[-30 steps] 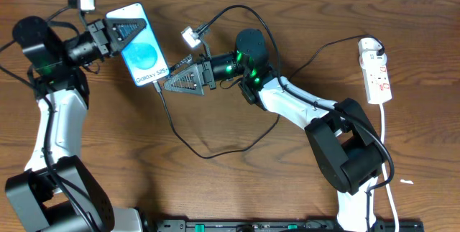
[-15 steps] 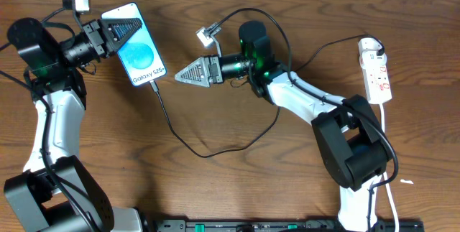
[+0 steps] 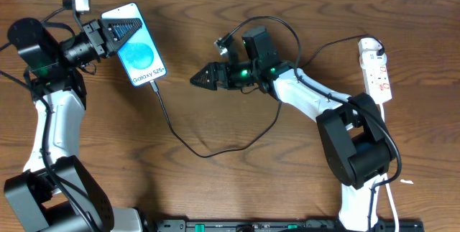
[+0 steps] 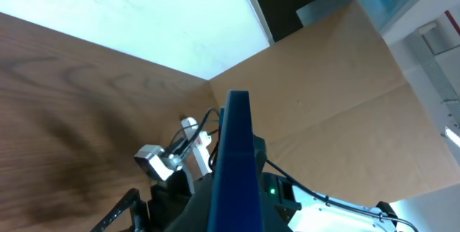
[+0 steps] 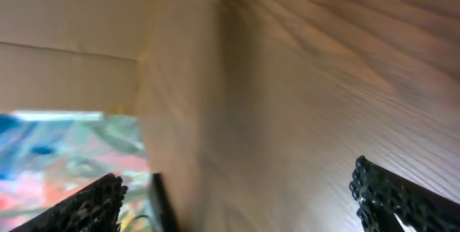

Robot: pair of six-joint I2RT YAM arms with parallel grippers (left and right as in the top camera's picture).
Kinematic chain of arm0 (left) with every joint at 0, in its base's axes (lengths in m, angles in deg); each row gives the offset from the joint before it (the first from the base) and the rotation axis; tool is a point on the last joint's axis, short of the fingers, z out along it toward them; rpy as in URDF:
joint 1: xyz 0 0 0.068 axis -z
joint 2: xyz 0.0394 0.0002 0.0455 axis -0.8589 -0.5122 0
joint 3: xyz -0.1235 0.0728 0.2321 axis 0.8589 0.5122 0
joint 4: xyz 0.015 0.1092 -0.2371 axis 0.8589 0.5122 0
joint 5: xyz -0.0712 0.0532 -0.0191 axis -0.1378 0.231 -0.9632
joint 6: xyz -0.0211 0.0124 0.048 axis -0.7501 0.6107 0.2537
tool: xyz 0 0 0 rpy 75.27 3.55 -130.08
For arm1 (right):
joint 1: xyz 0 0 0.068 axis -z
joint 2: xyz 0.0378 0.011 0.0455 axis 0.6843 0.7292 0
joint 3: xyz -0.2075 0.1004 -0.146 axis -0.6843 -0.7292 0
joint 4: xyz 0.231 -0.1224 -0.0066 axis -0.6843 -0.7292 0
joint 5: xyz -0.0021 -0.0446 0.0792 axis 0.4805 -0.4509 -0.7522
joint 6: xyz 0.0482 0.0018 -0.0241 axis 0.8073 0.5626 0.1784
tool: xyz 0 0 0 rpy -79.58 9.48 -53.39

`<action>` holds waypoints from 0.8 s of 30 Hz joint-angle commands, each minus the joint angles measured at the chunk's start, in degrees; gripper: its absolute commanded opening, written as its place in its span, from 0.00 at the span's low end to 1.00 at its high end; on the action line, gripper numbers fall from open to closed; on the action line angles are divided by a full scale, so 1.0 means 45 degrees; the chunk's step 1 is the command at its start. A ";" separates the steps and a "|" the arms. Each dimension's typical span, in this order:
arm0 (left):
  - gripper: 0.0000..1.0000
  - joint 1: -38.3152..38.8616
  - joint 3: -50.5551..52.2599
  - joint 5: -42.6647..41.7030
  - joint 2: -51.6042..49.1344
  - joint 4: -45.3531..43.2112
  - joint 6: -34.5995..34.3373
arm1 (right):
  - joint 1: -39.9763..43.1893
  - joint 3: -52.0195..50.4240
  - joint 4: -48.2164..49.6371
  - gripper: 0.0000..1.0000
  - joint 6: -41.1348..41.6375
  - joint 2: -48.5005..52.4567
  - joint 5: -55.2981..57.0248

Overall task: Plug charger to phone and switch on socket
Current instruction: 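Open the right gripper and pull it back right from the phone, then lower the phone with the left gripper and lay it flat on the table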

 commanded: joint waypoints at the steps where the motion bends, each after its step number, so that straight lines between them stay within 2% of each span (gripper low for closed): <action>1: 0.07 -0.0019 -0.0112 -0.0243 0.0257 -0.0097 0.0117 | 0.0044 0.0107 -0.1044 0.99 -0.1171 -0.0733 0.2356; 7: 0.07 -0.0019 0.0049 -0.0185 0.0257 -0.0097 0.0117 | 0.0000 0.0107 -0.3152 0.99 -0.1753 -0.2506 0.5226; 17: 0.08 -0.0005 0.0996 -0.0092 0.0257 0.0000 0.0704 | -0.0005 0.0107 -0.4537 0.99 -0.1953 -0.5090 0.7174; 24: 0.07 -0.0005 0.2127 0.0724 0.0257 0.0000 0.1224 | 0.0000 0.0107 -0.5144 0.99 -0.1962 -0.5926 0.8009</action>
